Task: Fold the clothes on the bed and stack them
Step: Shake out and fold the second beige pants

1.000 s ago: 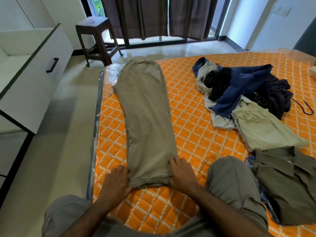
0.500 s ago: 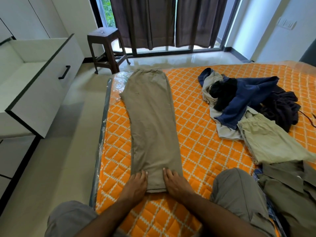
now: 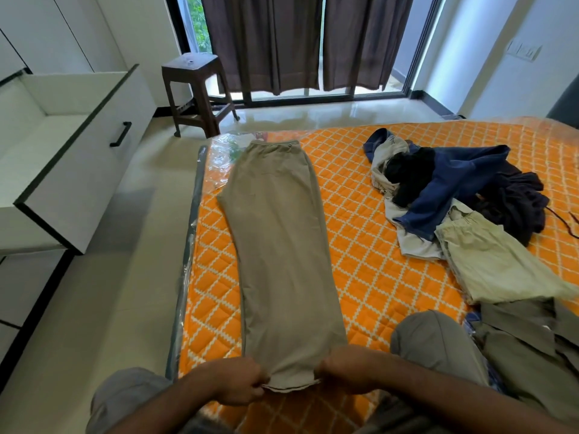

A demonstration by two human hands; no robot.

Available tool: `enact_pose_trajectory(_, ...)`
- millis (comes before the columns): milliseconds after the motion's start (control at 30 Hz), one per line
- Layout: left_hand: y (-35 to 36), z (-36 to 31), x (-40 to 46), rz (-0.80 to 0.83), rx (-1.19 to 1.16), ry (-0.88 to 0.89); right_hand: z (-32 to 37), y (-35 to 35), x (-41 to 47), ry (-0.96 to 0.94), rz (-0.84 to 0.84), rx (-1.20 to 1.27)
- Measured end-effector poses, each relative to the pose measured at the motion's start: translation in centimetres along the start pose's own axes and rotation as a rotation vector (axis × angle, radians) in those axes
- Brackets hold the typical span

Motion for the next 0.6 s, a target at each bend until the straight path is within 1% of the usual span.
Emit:
enact_pose_trajectory(67,0.2,0.0,-0.6,0.032,-0.109,0.001,0.4,-0.4,-0.4,-0.042,0.095,0.113)
enact_pose_trajectory(133,-0.3,0.1,-1.1,0.042,-0.203,0.008,0.3,-1.3,-0.8,-0.036,0.202,0.179)
enact_pose_trajectory(233,-2.9,1.1,-1.3,-0.029,-0.272,0.031,-1.0,-4.1,-0.1,-0.046,0.230,0.223)
enact_pose_trajectory(300,-6.0,2.3,-1.2,-0.140,-0.265,0.008,-3.2,-6.9,1.5,-0.016,0.152,0.217)
enact_pose_trajectory(367,-9.7,3.9,-1.0,-0.281,-0.208,-0.064,-6.0,-9.8,3.4,0.111,0.087,0.210)
enact_pose_trajectory(400,-11.7,4.8,-1.0,-0.392,-0.148,-0.106,-7.2,-11.2,4.2,0.176,0.040,0.221)
enact_pose_trajectory(433,-13.5,5.8,-1.0,-0.519,-0.068,-0.160,-8.0,-12.6,5.1,0.229,-0.043,0.223)
enact_pose_trajectory(467,-15.0,6.8,-1.2,-0.641,0.018,-0.243,-8.7,-13.9,5.7,0.287,-0.162,0.214)
enact_pose_trajectory(500,-16.0,7.7,-1.6,-0.760,0.105,-0.335,-9.2,-14.8,6.0,0.368,-0.288,0.174)
enact_pose_trajectory(533,-16.3,8.4,-1.8,-0.846,0.186,-0.421,-9.6,-15.1,6.1,0.452,-0.397,0.107)
enact_pose_trajectory(567,-16.2,8.7,-1.8,-0.883,0.261,-0.472,-9.3,-15.0,5.9,0.510,-0.475,0.027)
enact_pose_trajectory(600,-15.6,8.7,-1.3,-0.883,0.308,-0.466,-9.1,-14.0,6.0,0.529,-0.518,-0.023)
Point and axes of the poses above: each hand's wrist, its own x-axis towards the middle knuckle, its own y-axis out of the palm, z = x × y, the point moved 6 cm from there along x, towards the middle knuckle, and after that the axes turned 12 degrees about y, right-handed, at the moved point
